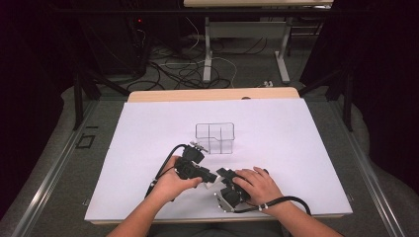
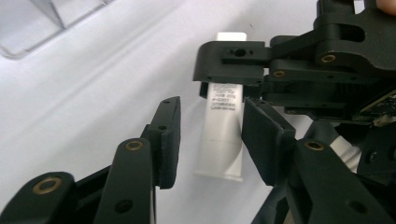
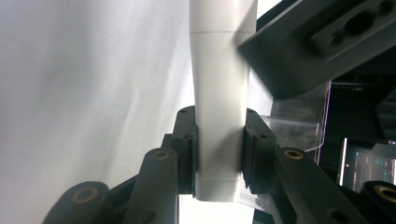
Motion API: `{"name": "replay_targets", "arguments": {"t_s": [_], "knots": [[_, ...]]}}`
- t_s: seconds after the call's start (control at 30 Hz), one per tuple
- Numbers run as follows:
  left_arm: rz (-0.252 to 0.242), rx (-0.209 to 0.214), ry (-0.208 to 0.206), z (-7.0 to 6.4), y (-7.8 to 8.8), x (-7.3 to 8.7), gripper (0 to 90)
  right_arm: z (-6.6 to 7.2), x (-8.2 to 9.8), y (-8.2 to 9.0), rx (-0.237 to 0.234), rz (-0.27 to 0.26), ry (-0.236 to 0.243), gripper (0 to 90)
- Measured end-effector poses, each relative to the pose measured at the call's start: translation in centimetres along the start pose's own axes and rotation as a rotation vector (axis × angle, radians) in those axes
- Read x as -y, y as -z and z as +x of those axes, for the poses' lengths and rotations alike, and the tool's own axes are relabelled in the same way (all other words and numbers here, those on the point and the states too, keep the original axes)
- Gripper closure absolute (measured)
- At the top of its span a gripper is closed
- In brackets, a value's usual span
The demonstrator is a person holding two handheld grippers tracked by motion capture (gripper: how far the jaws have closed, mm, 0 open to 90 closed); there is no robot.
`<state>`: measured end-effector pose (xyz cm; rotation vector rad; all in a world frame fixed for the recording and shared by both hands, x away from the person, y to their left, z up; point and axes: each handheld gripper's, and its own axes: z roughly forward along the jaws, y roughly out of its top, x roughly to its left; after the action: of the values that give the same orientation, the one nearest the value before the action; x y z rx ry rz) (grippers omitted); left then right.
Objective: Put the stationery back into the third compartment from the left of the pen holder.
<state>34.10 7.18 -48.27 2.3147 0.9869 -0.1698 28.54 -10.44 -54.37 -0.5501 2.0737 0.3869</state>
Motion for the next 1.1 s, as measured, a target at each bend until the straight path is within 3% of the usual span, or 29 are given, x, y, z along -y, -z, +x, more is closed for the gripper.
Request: {"name": "replay_targets", "arguments": {"t_s": [0.13, 0.17, 0.27, 0.33, 0.37, 0.43, 0.47, 0.53, 0.57, 0.73, 0.77, 0.83, 0.87, 0.93, 0.97, 1.0, 1.03, 1.1], "knots": [[-0.019, -0.026, 0.004, 0.7, 0.5, 0.1, 54.4, 0.1, 0.3, -0.1, 0.018, -0.005, -0.02, 70.6], [-0.022, -0.038, 0.004, 1.1, 0.7, 0.2, 54.1, 0.1, 0.3, -0.1, -0.009, 0.01, -0.029, 70.6], [-0.038, -0.052, 0.009, 1.5, 0.8, 0.3, 53.2, 0.0, 0.4, -0.2, -0.009, 0.006, -0.022, 70.6], [-0.048, -0.067, 0.009, 1.9, 0.9, 0.4, 51.0, 0.0, 0.6, -0.2, 0.012, -0.006, -0.042, 70.7], [-0.057, -0.088, 0.011, 2.4, 1.0, 0.5, 50.4, -0.2, 0.6, -0.2, -0.011, 0.002, -0.042, 70.7], [-0.072, -0.097, 0.01, 2.6, 1.0, 0.6, 49.5, -0.1, 0.6, -0.2, -0.01, 0.011, -0.06, 70.7], [-0.076, -0.111, 0.01, 2.8, 1.1, 0.6, 48.1, 0.0, 0.7, -0.3, 0.005, -0.012, -0.084, 70.6], [-0.098, -0.14, 0.014, 3.2, 1.1, 0.8, 44.9, -0.3, 0.8, -0.2, -0.016, 0.002, -0.09, 70.7], [-0.098, -0.151, 0.008, 3.5, 1.1, 0.8, 43.5, -0.2, 0.9, -0.3, 0.008, -0.009, -0.113, 70.7], [-0.133, -0.21, -0.012, 4.7, 1.0, 1.2, 37.8, -0.6, 1.6, -0.3, 0.001, -0.041, -0.24, 70.6], [-0.147, -0.213, -0.011, 4.9, 1.1, 1.2, 37.8, -0.6, 1.6, -0.3, 0.001, -0.041, -0.24, 70.6], [-0.149, -0.214, 0.006, 5.4, 1.3, 1.3, 37.4, -0.8, 2.1, -0.2, -0.004, -0.062, -0.365, 70.6], [-0.167, -0.217, 0.02, 5.5, 1.3, 1.4, 37.0, -1.1, 2.4, -0.2, -0.009, -0.076, -0.38, 70.6], [-0.181, -0.215, 0.023, 5.9, 1.5, 1.5, 35.5, -1.3, 2.9, -0.1, -0.02, -0.089, -0.457, 70.6], [-0.187, -0.225, 0.021, 6.1, 1.6, 1.5, 35.5, -1.3, 2.9, -0.1, -0.02, -0.089, -0.457, 70.6], [-0.197, -0.231, 0.025, 6.2, 1.6, 1.5, 33.1, -1.6, 3.4, 0.0, -0.015, -0.115, -0.536, 70.6], [-0.198, -0.232, 0.034, 6.2, 1.6, 1.6, 33.1, -1.6, 3.4, 0.0, -0.015, -0.115, -0.536, 70.6], [-0.215, -0.237, 0.031, 6.4, 1.7, 1.6, 32.3, -2.1, 4.2, 0.2, -0.01, -0.151, -0.644, 70.6]]}}
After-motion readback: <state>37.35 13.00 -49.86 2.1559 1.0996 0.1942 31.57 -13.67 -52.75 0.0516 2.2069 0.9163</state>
